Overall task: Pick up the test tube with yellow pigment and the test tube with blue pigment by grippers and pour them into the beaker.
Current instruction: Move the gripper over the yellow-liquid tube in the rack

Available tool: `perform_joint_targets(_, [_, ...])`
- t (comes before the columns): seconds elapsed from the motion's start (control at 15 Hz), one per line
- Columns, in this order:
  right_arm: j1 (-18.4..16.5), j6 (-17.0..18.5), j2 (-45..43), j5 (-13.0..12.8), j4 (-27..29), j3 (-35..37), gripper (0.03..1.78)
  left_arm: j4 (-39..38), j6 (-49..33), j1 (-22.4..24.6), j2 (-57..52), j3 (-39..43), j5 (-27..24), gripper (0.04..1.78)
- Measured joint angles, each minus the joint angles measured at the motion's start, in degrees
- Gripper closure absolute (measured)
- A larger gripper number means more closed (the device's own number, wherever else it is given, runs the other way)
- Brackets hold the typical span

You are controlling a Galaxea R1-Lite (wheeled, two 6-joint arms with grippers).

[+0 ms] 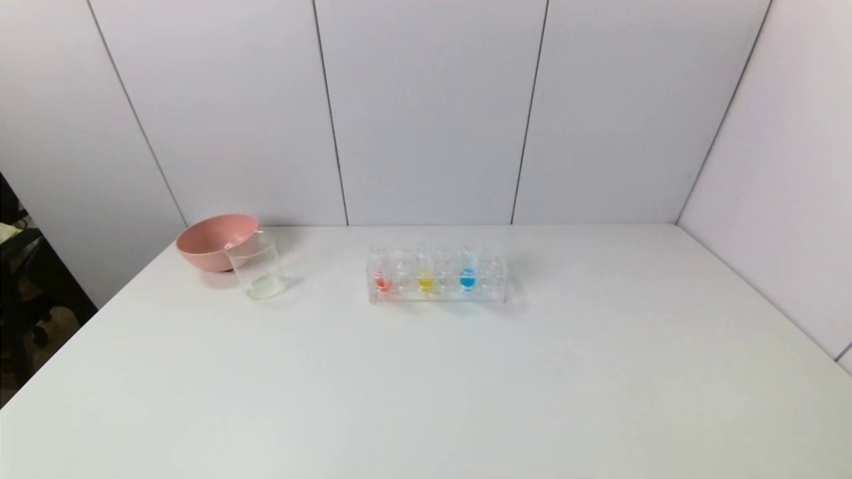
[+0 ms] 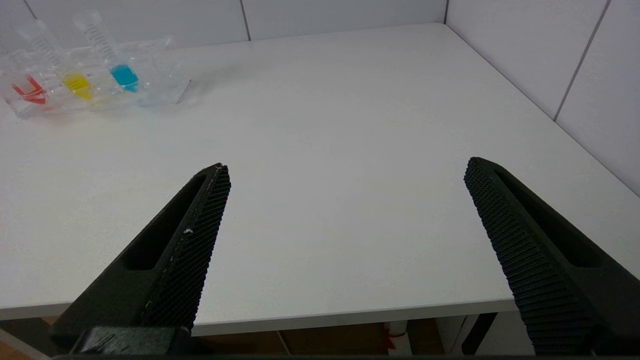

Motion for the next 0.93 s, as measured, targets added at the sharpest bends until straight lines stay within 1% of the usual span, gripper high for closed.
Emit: perform_joint_targets(0.93, [0.0,-0.01,0.0,0.0,0.0,0.0,0.1,0.02,0.01,-0.35,0.0,0.0,-0.02,0.06])
